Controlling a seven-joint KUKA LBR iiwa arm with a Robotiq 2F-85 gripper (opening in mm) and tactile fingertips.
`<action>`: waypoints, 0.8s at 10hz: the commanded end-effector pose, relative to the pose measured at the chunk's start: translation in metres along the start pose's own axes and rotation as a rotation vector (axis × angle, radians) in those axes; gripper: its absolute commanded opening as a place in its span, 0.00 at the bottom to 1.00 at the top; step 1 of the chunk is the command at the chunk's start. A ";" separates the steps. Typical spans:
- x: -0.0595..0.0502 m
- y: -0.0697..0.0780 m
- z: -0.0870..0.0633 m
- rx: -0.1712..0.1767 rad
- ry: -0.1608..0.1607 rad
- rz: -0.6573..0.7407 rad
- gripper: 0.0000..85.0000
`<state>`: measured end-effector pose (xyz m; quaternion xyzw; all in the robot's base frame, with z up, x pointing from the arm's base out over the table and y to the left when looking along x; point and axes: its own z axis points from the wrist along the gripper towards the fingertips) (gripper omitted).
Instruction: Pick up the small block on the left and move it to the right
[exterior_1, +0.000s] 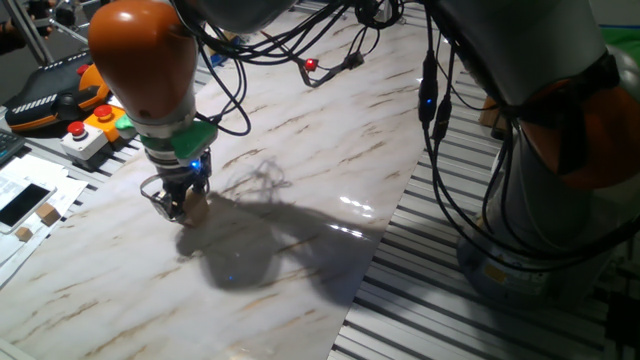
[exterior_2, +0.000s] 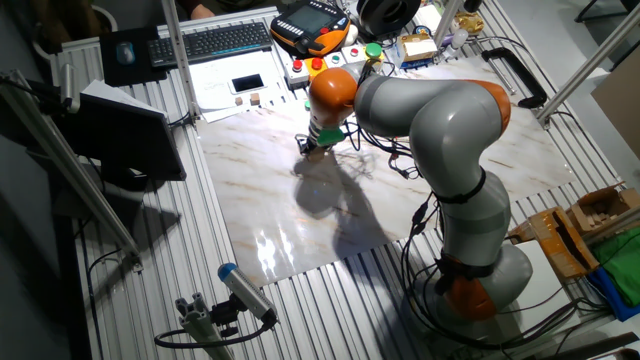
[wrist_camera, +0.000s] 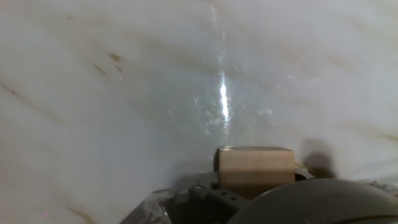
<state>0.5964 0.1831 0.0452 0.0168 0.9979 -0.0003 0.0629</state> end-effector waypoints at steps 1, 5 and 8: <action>0.000 0.000 0.000 0.000 0.000 0.001 0.73; -0.001 0.001 -0.007 0.011 -0.004 0.001 0.73; -0.004 -0.002 -0.029 0.031 0.004 0.008 0.73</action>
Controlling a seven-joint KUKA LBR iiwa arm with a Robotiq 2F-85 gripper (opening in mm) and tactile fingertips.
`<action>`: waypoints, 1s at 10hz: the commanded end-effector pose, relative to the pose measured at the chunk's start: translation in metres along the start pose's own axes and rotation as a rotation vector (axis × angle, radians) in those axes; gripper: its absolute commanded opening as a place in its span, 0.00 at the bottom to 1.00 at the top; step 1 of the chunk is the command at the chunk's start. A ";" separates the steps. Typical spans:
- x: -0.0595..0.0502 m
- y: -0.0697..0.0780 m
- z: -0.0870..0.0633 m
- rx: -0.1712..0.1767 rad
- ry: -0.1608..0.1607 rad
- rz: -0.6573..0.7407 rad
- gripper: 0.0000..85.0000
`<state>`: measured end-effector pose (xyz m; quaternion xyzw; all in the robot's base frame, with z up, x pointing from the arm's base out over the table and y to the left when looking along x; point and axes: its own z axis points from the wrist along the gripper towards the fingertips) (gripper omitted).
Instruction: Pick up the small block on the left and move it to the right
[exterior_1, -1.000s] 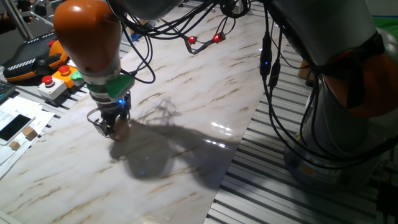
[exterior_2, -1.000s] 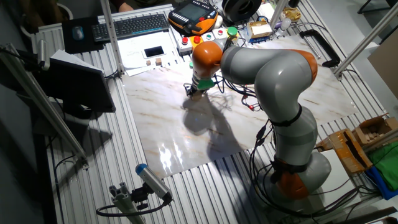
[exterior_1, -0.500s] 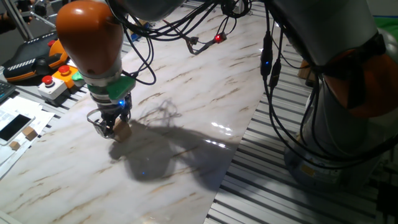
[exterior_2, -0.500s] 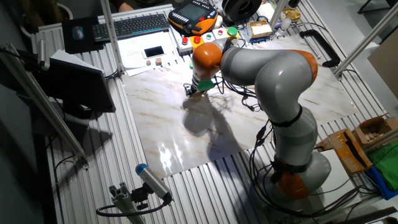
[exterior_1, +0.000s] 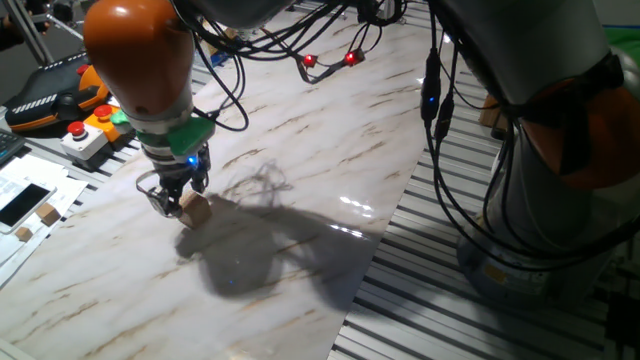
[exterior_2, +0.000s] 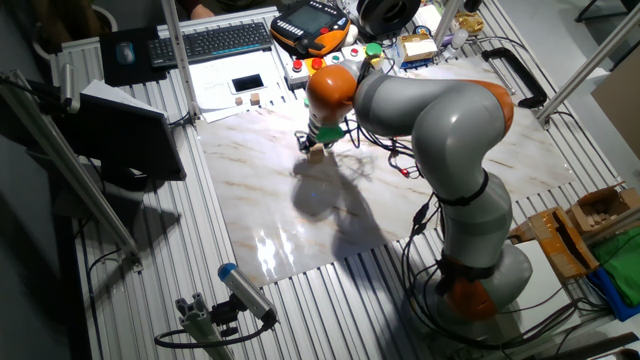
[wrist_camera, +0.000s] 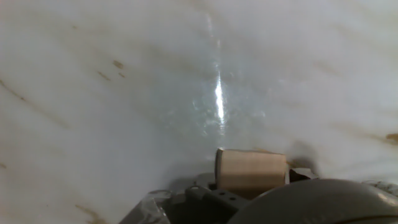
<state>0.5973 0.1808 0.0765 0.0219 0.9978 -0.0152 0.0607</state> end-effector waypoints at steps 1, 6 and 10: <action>-0.001 -0.002 -0.004 0.002 0.001 0.002 0.72; 0.000 -0.024 -0.063 0.013 0.001 0.024 0.53; -0.002 -0.064 -0.097 0.005 0.002 0.007 0.42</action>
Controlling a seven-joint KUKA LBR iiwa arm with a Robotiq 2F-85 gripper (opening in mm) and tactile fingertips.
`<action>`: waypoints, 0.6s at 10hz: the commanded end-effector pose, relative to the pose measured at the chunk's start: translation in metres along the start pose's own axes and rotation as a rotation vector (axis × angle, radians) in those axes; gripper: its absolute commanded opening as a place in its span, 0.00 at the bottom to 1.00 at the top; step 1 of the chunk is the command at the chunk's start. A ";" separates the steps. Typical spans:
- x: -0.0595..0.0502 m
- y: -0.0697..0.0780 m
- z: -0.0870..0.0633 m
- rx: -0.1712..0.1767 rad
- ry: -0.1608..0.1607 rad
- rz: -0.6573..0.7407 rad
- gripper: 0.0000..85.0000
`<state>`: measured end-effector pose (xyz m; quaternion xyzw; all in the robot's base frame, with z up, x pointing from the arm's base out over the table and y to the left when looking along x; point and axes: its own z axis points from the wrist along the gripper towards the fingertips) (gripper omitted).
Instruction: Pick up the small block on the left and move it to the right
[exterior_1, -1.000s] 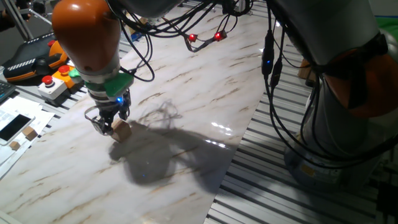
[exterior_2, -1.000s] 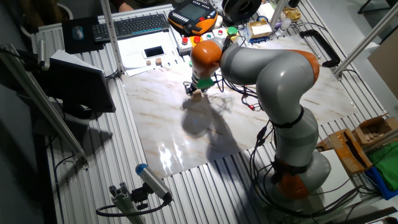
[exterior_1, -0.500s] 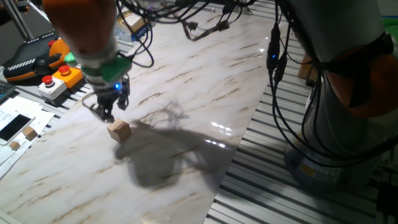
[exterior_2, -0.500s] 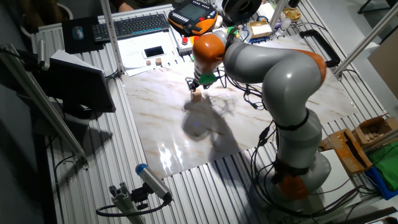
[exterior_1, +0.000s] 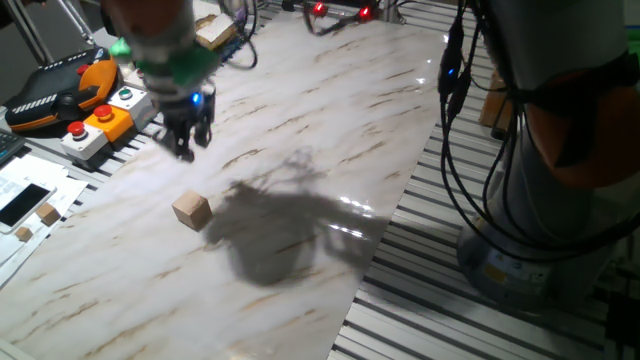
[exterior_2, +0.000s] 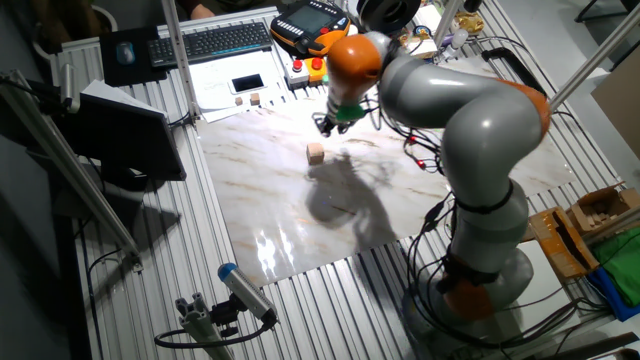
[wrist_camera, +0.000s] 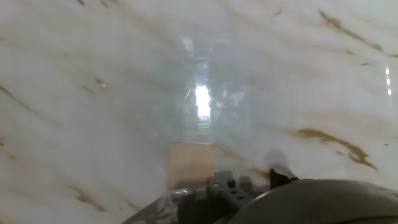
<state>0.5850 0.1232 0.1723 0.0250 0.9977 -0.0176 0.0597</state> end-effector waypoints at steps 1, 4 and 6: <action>-0.001 -0.015 -0.011 -0.003 0.000 0.000 0.38; -0.002 -0.038 -0.024 -0.003 0.009 -0.010 0.10; 0.001 -0.040 -0.029 -0.022 0.019 0.002 0.01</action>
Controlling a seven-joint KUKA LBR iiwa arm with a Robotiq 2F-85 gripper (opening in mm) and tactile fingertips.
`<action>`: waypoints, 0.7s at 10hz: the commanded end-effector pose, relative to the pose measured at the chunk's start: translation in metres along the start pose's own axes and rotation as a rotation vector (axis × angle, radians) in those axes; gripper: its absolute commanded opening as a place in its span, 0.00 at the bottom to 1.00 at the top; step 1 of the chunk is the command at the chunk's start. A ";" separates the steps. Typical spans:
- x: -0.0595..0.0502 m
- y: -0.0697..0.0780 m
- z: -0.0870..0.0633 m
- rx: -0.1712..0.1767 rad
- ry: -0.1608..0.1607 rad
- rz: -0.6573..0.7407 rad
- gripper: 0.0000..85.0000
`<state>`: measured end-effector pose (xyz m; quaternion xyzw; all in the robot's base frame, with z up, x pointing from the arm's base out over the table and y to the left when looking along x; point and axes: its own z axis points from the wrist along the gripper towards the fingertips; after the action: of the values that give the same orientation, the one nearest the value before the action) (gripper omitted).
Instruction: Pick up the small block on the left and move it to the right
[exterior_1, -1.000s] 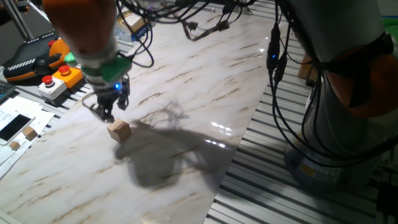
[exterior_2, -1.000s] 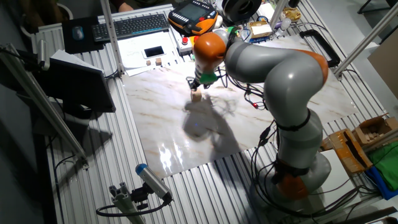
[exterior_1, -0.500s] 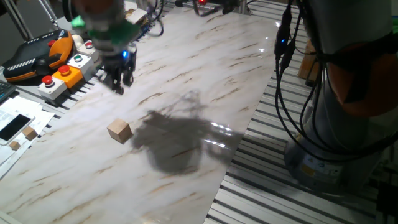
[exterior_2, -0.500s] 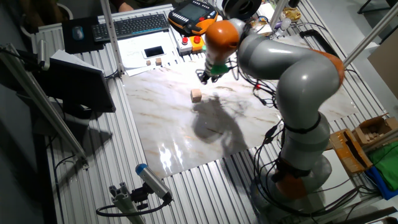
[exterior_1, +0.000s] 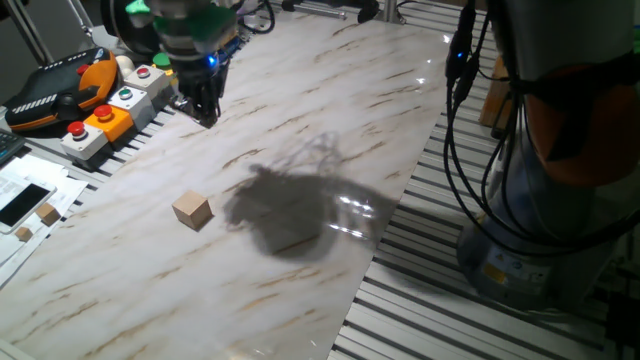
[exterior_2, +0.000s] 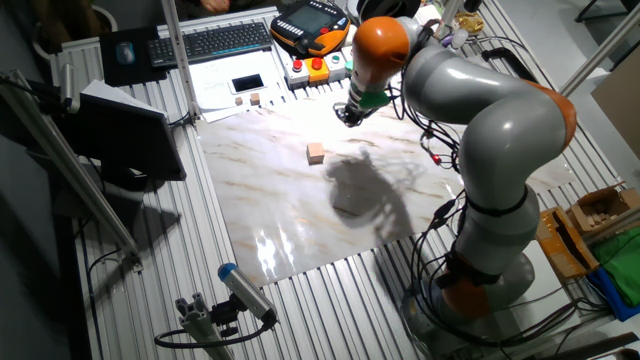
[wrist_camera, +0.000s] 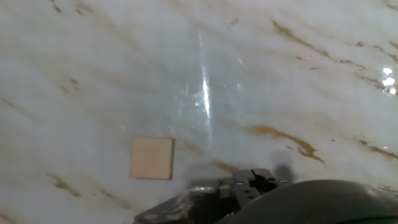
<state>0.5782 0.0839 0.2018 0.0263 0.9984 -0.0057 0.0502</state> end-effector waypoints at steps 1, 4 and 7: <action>0.003 0.000 -0.003 -0.011 0.004 0.009 0.01; 0.009 0.001 -0.013 -0.020 0.034 0.018 0.01; 0.010 0.003 -0.015 -0.017 0.056 0.000 0.01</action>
<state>0.5673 0.0874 0.2158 0.0242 0.9995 0.0043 0.0216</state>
